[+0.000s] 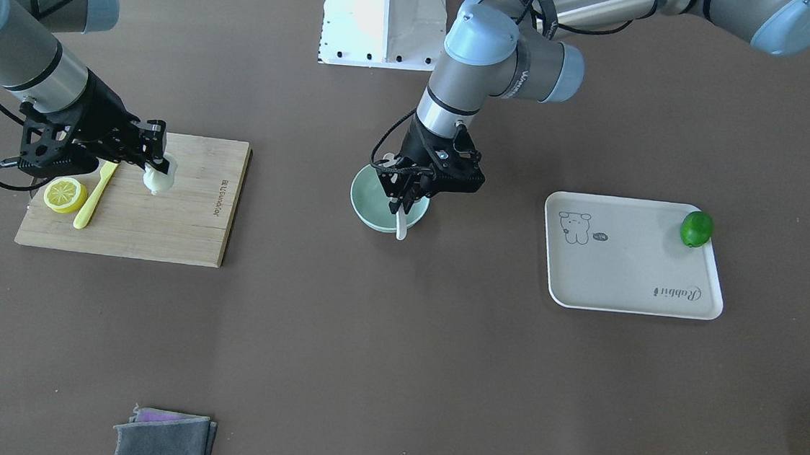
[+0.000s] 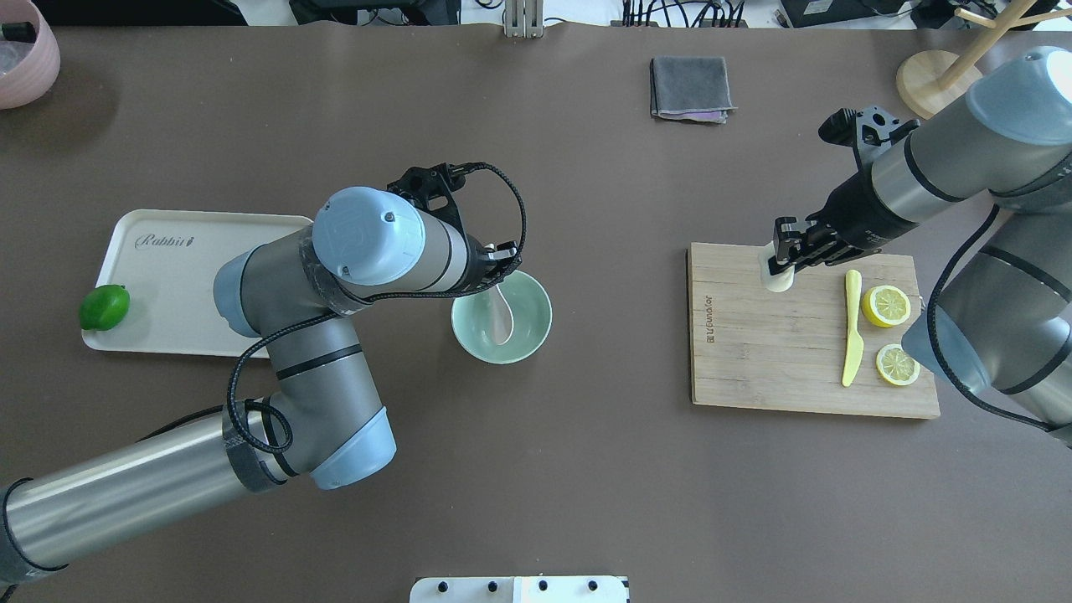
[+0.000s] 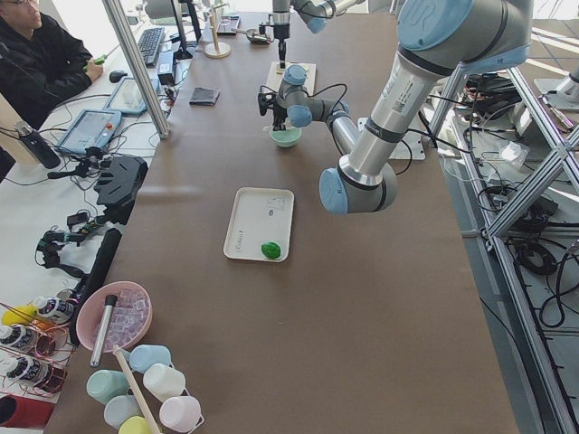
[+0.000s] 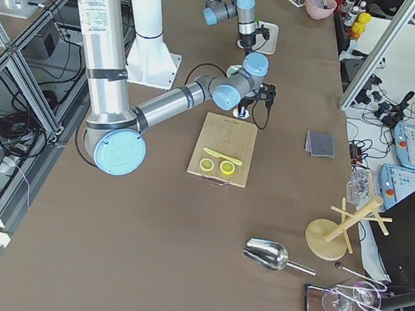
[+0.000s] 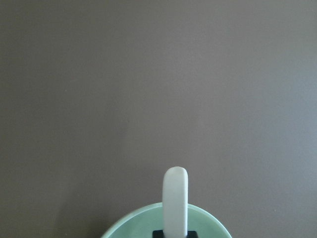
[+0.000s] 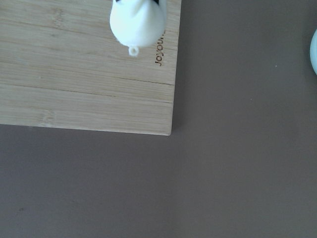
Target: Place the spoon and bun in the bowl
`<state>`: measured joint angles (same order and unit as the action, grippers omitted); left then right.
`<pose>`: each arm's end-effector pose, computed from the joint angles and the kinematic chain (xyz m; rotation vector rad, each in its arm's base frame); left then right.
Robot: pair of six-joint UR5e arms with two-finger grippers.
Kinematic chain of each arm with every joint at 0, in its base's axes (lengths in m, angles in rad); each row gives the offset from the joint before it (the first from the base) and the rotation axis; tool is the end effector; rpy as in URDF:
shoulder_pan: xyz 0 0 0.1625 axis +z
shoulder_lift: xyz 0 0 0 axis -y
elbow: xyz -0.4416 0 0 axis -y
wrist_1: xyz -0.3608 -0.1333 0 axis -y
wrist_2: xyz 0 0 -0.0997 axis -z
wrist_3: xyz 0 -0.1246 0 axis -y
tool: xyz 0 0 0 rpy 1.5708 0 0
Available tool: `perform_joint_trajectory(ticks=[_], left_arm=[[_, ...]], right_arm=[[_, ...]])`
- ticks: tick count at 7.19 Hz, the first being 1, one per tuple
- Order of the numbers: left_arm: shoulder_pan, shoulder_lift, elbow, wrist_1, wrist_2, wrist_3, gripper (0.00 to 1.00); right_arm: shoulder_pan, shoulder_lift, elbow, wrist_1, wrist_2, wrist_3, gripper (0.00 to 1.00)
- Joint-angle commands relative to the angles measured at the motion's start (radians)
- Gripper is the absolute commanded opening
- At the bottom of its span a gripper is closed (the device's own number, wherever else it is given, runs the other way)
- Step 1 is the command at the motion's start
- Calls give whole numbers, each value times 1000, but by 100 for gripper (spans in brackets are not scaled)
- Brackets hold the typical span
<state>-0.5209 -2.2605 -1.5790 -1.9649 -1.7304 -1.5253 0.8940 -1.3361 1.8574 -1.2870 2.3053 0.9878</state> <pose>0.5616 -0.4531 0.2395 0.1676 1.0918 -0.3393 -0.3065 -0.4610 0.4045 0.0039 -1.0305 -0.0125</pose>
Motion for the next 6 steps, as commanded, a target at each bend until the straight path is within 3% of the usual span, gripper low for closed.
perform_joint_trajectory(ticks=[1, 3, 5, 6], left_arm=[[-10, -2, 2, 6, 18, 5, 97], [-62, -1, -13, 9, 0, 25, 98], [-147, 56, -48, 64, -38, 175, 98], [-218, 105, -103, 145, -79, 356, 98]], right_arm=[[-3, 29, 2, -3, -4, 3, 0], [-44, 86, 9, -2, -19, 70, 0], [-149, 181, 6, -3, -123, 185, 0], [-203, 227, 8, -30, -191, 222, 0]])
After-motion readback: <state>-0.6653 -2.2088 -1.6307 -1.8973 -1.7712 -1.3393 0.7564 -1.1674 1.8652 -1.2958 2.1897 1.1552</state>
